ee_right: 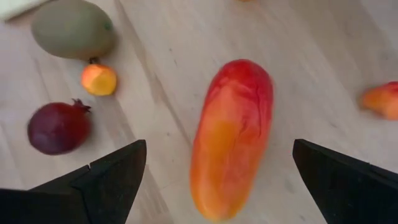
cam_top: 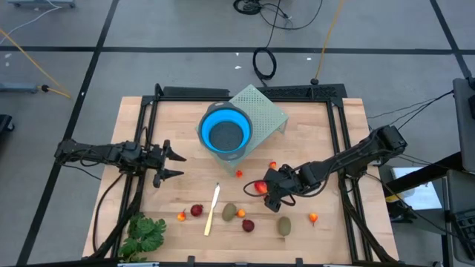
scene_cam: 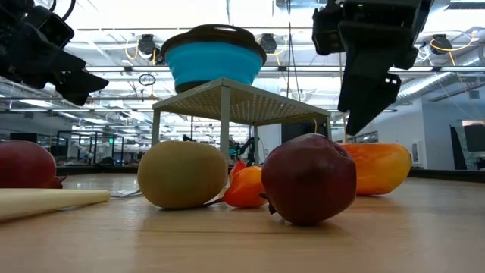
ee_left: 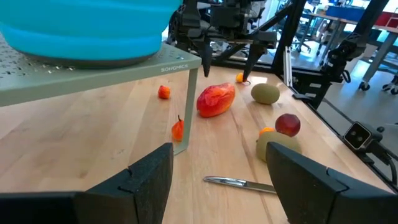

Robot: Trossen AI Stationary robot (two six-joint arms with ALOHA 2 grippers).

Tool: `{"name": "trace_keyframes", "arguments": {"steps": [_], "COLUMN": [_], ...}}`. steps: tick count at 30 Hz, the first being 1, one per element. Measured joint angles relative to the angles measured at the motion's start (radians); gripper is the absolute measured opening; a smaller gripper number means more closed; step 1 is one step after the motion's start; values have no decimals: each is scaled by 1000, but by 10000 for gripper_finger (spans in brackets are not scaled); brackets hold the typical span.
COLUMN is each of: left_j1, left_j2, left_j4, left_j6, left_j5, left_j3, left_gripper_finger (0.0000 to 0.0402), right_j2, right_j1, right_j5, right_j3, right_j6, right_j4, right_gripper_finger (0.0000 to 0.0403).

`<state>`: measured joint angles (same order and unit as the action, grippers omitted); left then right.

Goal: Pick & Place Fruit
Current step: Put the mango into the blue strainer bowl

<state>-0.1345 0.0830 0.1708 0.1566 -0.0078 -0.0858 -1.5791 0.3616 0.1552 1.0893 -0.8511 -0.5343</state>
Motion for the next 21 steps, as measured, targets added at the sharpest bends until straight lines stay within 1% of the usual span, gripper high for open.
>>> {"name": "trace_keyframes", "arguments": {"steps": [7, 10, 21], "left_j1": [0, 0, 0], "left_j2": [0, 0, 0], "left_j4": [30, 29, 37], "left_j6": [3, 3, -2], "left_j5": [1, 1, 1], "left_j3": [0, 0, 0], "left_gripper_finger": [255, 255, 255], "right_j2": [-42, -77, -188], "right_j1": [-20, -29, -29], "right_j5": [-5, -37, -30], "right_j3": [-6, -6, -6], "right_j6": [10, 10, 2], "right_j4": [26, 45, 48], "right_gripper_finger": [396, 396, 396]}}
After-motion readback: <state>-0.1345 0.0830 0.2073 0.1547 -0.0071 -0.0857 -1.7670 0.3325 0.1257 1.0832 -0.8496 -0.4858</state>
